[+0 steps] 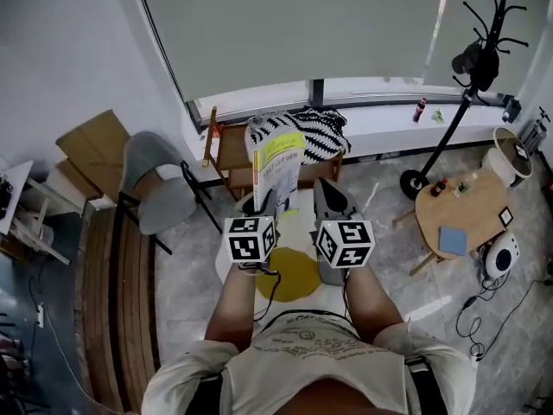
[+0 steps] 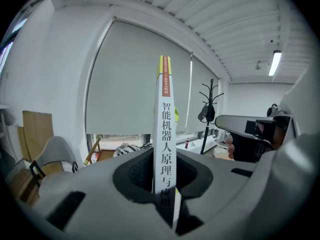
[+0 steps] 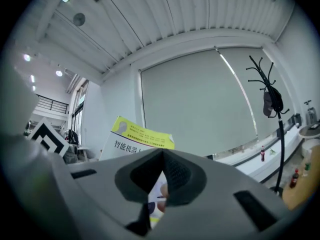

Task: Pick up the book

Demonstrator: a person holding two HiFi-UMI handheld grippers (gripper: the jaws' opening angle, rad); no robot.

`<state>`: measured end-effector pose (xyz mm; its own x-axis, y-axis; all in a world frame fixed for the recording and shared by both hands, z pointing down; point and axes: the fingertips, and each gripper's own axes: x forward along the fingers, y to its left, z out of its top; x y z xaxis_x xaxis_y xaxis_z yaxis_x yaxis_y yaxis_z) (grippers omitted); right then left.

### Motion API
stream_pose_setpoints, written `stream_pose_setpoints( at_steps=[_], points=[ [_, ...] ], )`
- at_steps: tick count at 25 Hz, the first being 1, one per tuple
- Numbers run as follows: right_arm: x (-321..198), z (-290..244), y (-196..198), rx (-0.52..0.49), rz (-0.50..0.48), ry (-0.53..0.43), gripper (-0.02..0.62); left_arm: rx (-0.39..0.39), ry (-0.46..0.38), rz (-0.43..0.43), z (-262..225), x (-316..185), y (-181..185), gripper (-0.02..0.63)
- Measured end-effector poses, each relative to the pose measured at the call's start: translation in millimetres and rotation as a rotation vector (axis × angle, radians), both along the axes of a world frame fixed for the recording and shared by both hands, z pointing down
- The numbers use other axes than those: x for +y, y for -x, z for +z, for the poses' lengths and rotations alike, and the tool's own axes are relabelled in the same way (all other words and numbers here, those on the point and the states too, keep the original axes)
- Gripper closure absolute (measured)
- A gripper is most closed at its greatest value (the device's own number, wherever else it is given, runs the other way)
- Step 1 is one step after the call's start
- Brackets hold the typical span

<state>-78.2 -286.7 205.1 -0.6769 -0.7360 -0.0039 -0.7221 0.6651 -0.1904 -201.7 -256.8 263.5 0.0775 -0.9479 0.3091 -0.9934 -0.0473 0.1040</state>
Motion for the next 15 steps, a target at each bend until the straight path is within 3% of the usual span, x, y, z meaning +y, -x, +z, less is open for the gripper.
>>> stream_pose_setpoints(
  at_steps=[6, 15],
  points=[
    [-1.2, -20.5, 9.2, 0.022, 0.011, -0.038, 0.574, -0.023, -0.094, -0.013, -33.2, 1.4, 10.1, 0.531],
    [6.4, -20.7, 25.7, 0.046, 0.001, -0.044, 0.574, -0.027, -0.128, -0.017, -38.0, 9.4, 20.7, 0.531]
  ],
)
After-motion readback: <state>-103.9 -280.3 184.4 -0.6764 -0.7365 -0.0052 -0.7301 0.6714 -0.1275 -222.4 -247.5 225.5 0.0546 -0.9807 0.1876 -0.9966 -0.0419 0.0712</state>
